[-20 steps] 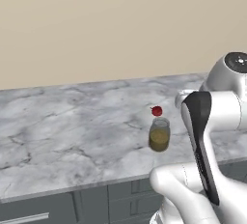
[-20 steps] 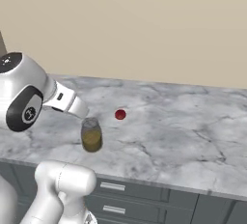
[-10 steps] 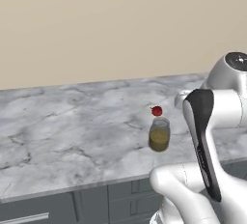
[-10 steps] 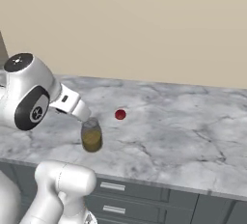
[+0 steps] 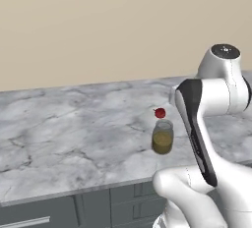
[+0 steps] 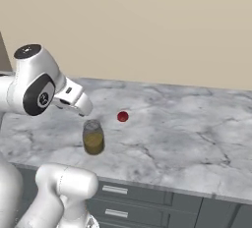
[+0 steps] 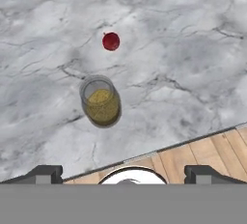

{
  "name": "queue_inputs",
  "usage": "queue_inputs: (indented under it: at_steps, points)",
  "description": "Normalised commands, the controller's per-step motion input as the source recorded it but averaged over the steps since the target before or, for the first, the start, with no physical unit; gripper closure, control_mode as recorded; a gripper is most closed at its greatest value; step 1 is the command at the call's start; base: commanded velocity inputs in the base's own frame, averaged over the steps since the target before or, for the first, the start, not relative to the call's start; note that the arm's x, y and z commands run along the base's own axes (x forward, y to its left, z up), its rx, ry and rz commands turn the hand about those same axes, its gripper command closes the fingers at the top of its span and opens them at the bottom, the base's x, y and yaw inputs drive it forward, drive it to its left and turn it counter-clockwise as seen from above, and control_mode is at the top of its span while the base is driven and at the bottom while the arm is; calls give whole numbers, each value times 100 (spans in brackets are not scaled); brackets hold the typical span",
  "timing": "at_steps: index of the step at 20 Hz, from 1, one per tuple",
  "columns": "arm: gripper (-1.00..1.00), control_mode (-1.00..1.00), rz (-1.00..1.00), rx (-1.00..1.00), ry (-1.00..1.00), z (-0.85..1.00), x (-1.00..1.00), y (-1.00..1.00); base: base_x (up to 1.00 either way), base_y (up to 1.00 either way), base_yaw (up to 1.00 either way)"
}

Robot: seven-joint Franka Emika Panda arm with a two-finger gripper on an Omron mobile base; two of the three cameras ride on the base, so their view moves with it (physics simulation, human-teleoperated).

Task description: Pick the jar and candle from the dining table and place them in the open cabinet. Close the cabinet after placing the objects.

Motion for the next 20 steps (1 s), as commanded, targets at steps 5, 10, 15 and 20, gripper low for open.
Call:
queue_inputs:
  at_steps: [5,10,15,20]
  points:
    - [-100,-100,0,5,6,-1,32,-1,0,0,0]
    - [-100,-100,0,9,2,-15,24,-4,0,0,0]
    - [-100,-100,0,9,2,-6,21,-4,0,0,0]
    - [-100,-100,0,8,1,0,24,-4,0,0,0]
